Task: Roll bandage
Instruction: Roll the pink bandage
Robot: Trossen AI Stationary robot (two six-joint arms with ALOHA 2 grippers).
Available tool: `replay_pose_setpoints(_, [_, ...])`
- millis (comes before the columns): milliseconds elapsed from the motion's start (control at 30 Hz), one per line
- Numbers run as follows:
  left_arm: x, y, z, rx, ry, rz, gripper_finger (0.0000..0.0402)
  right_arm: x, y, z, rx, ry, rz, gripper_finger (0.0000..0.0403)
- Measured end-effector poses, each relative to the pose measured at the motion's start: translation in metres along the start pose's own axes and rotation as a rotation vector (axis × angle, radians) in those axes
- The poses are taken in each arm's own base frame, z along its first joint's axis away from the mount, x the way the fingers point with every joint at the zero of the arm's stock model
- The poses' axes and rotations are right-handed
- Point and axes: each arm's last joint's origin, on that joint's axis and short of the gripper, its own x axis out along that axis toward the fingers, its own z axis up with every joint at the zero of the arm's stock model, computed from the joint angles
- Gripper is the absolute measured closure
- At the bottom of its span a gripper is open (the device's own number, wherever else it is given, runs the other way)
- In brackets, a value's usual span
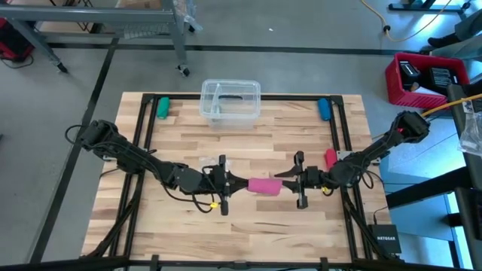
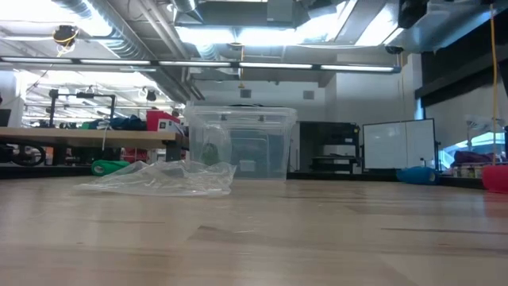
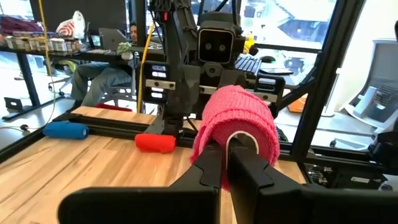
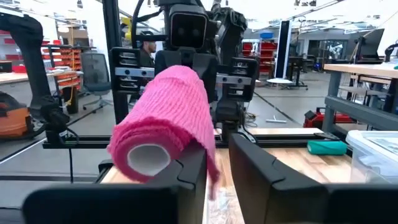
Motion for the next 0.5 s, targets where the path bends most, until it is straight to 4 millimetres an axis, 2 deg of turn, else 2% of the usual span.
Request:
replay_pose_setpoints(367, [0.0,-0.0004,0.0011,0.007,-0.009,-0.012,0.0398,0.0062,-0.0095,-0.0016,0.01,0.01,0.029,0.0333])
replay_pose_setpoints(500, [0.0,-0.0006,0.0021,-0.002,-0.02,-0.015,0.0398,0.0084,-0.0097,0.0015,-0.028,0.004,0.03,0.0369])
